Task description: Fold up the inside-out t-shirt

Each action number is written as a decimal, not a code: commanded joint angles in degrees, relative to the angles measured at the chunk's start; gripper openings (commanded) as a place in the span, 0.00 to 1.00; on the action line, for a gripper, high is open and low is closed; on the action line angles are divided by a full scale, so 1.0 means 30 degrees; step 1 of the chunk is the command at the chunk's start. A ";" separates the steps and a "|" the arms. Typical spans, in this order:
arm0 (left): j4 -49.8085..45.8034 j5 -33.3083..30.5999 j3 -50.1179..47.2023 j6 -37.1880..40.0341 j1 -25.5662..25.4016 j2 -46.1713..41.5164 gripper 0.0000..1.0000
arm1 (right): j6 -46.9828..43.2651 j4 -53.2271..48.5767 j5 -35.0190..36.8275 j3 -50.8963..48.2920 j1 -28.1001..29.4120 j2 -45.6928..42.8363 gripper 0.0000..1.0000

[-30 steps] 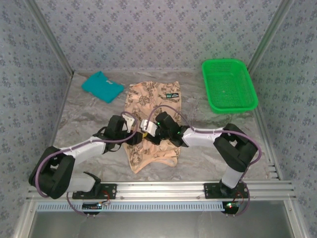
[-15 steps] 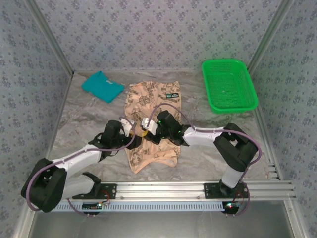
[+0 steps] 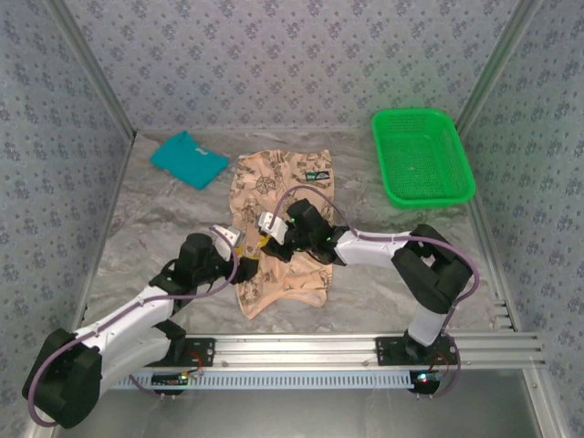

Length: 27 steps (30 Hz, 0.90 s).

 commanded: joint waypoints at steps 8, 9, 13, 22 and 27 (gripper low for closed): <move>-0.0430 -0.0165 0.2755 0.0811 -0.0101 0.4198 0.56 | -0.0009 0.0495 -0.1368 0.0118 -0.0063 0.0026 0.17; -0.0203 0.0003 0.2921 0.0884 -0.0095 0.4378 0.55 | -0.0067 0.0468 -0.1457 0.0025 -0.0039 -0.0008 0.17; -0.0072 0.1005 0.3878 0.1482 -0.0036 0.4978 0.33 | -0.0467 0.0322 -0.1254 -0.0371 -0.0050 -0.0381 0.21; -0.2016 0.4063 0.5639 0.0659 0.0657 0.5683 0.00 | -0.1868 0.1537 0.0072 -0.3956 0.0025 -0.3907 0.40; -0.3759 0.5554 0.6575 -0.1018 0.1035 0.5949 0.00 | -0.4714 0.0739 0.2131 -0.5823 0.1816 -0.6082 0.43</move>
